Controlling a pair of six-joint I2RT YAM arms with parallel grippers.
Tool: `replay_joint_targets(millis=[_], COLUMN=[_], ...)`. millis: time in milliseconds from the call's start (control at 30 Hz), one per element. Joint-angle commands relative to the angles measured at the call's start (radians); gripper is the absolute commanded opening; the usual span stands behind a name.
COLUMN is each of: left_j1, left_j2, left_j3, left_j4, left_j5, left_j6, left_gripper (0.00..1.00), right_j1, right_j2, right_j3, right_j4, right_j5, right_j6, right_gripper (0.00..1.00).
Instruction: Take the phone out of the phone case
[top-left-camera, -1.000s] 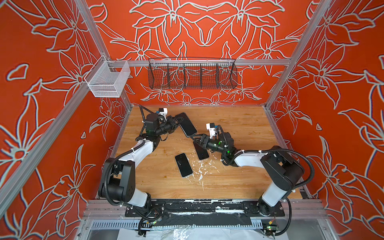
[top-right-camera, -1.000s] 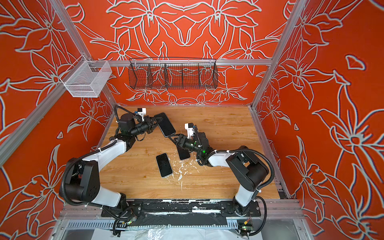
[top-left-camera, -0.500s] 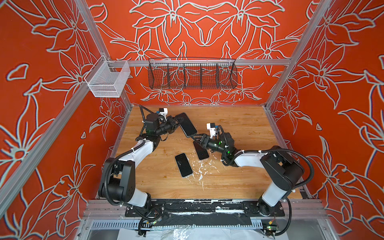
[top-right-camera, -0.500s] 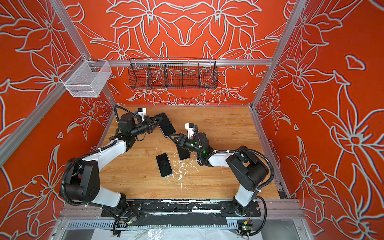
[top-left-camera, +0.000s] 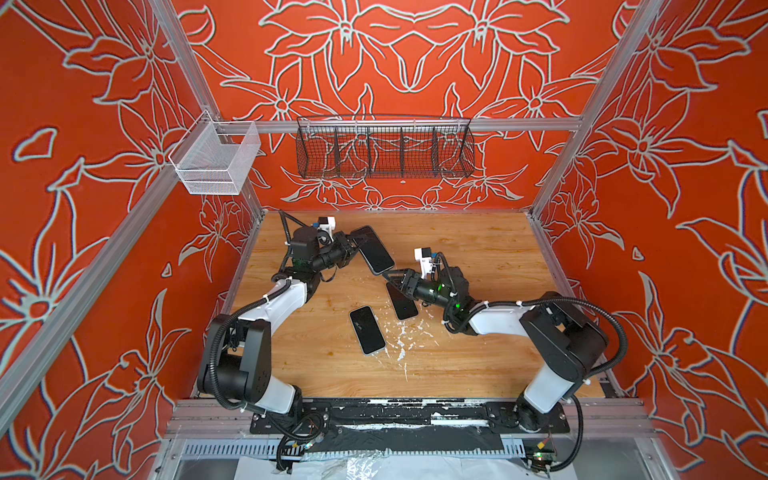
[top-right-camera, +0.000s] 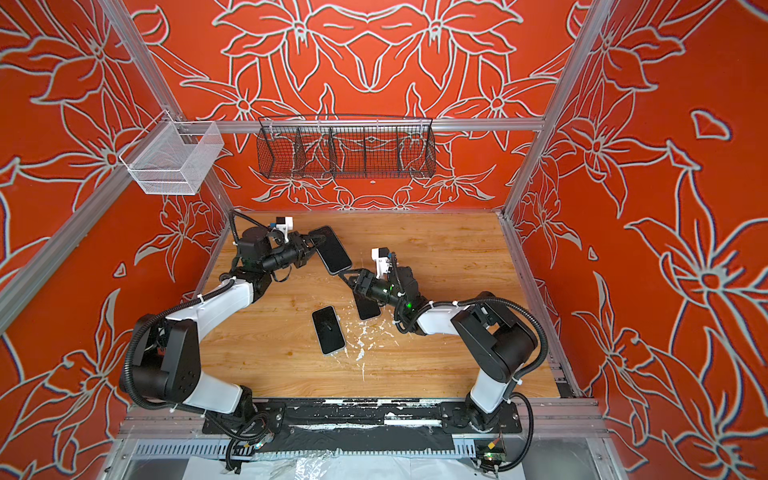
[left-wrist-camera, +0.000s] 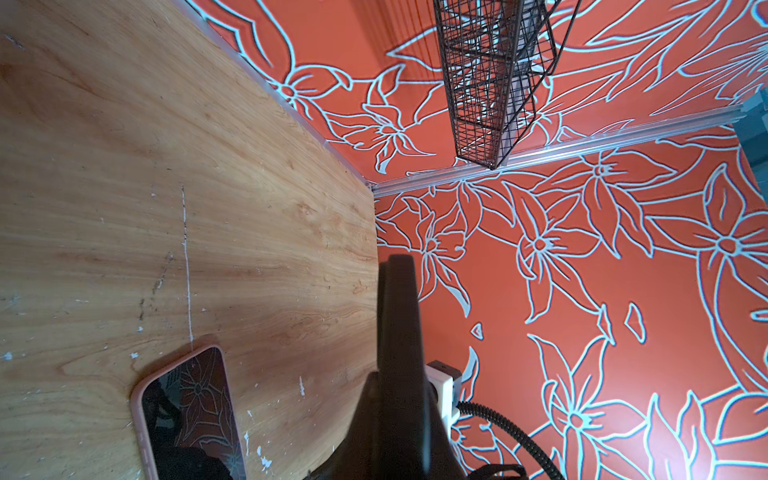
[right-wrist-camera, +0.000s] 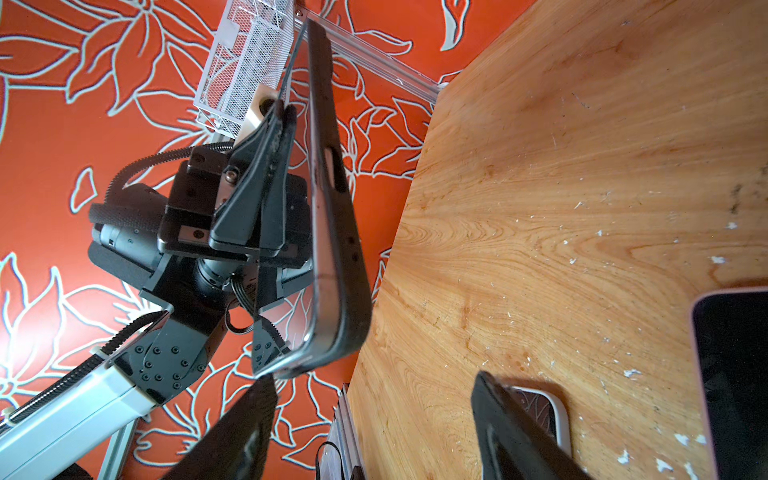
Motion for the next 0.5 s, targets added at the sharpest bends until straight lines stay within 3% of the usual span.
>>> replay_joint_targets(millis=[0,467], left_j1=[0.003,0.003], left_j2=[0.002,0.009], left_j3=[0.014,0.012], left_j4=[0.090,0.105], left_j5=[0.035,0.042], left_j6=[-0.024,-0.037], left_gripper=[0.00,0.00], right_j1=[-0.010,-0.028], right_j2=[0.021,0.018], right_j3=[0.006,0.003], right_j4=[0.040,0.067], right_j5=[-0.002,-0.025], right_j6=[0.031,0.036], right_gripper=[0.76,0.75])
